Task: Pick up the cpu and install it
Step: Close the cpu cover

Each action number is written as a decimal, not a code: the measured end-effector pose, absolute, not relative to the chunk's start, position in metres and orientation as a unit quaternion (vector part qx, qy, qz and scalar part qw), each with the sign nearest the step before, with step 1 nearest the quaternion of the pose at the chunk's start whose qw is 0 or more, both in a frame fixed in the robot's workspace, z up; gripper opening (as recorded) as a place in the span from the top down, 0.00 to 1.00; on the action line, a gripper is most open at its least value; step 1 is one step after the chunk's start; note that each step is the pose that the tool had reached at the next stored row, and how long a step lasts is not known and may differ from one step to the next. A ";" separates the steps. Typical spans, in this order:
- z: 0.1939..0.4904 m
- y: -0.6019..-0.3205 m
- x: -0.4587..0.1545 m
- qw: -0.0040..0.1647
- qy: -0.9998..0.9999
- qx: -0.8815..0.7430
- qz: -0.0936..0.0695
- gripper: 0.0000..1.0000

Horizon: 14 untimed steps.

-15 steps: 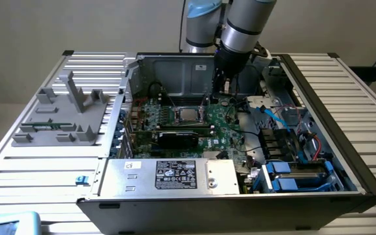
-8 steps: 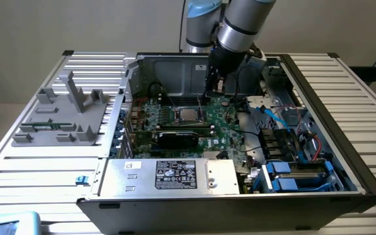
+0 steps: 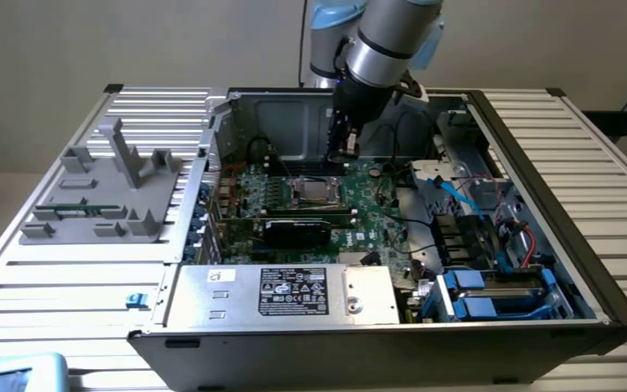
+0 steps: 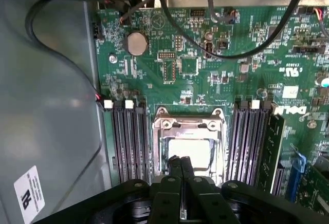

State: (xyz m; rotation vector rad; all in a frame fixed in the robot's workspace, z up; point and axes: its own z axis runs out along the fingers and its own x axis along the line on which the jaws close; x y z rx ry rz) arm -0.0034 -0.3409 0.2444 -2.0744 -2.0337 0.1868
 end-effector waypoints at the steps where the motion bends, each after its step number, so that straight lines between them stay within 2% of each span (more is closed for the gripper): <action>1: 0.244 -0.341 -0.007 0.114 -0.694 -0.708 0.063 0.89; 14: 0.232 -0.341 -0.039 0.089 -0.698 -0.710 0.037 0.89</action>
